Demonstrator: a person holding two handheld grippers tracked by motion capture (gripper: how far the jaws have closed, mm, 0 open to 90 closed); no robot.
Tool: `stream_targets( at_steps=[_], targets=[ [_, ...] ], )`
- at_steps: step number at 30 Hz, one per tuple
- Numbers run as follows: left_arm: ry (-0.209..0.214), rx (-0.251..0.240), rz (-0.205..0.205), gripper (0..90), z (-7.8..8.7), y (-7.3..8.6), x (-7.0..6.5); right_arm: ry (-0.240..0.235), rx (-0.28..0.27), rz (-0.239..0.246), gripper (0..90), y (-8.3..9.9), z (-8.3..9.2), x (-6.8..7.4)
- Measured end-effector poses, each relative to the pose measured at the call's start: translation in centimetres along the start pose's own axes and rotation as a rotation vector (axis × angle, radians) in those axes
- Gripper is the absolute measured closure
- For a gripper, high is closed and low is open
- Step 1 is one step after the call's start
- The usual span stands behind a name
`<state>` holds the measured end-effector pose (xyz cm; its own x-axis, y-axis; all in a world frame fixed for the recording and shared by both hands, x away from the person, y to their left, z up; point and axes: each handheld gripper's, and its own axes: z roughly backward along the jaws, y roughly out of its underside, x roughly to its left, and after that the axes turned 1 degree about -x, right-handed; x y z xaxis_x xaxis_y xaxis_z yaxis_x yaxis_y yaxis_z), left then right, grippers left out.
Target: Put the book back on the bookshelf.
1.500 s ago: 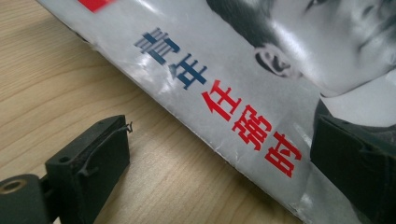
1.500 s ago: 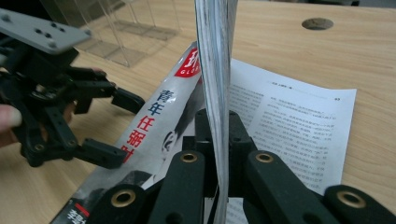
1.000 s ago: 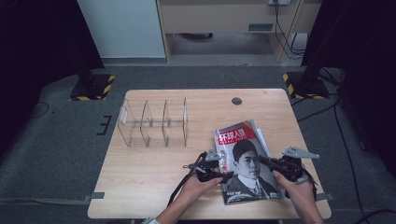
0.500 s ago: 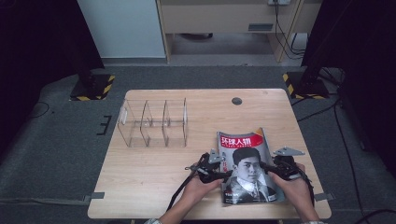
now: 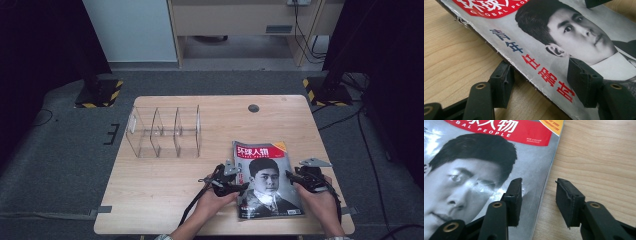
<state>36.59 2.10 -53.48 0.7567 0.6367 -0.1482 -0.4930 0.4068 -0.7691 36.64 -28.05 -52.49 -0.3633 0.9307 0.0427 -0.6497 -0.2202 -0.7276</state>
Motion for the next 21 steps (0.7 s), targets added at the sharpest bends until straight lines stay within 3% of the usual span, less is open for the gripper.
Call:
stream_targets(
  at_steps=[5, 6, 10, 15, 21],
  targets=[
    [0.001, -0.002, 0.006, 39.5, 0.0, 0.0, 0.1, -0.015, 0.000, -0.003, 60.7, 0.1, -0.1, 0.0],
    [0.003, -0.004, 0.010, 39.7, 0.0, 0.0, 0.1, -0.053, -0.003, -0.015, 60.4, 0.2, -0.2, 0.1],
    [0.016, -0.010, 0.034, 40.5, 0.1, 0.1, 0.4, -0.047, -0.005, -0.003, 60.5, 0.2, -0.2, 0.3],
    [0.035, -0.013, 0.073, 41.2, 0.4, 0.0, 0.8, -0.083, -0.007, 0.023, 62.7, 0.1, -0.3, 0.8],
    [0.033, -0.017, 0.090, 43.7, 0.8, -0.1, 1.4, -0.109, -0.005, 0.052, 64.7, 0.1, -0.3, 1.5]
  ],
)
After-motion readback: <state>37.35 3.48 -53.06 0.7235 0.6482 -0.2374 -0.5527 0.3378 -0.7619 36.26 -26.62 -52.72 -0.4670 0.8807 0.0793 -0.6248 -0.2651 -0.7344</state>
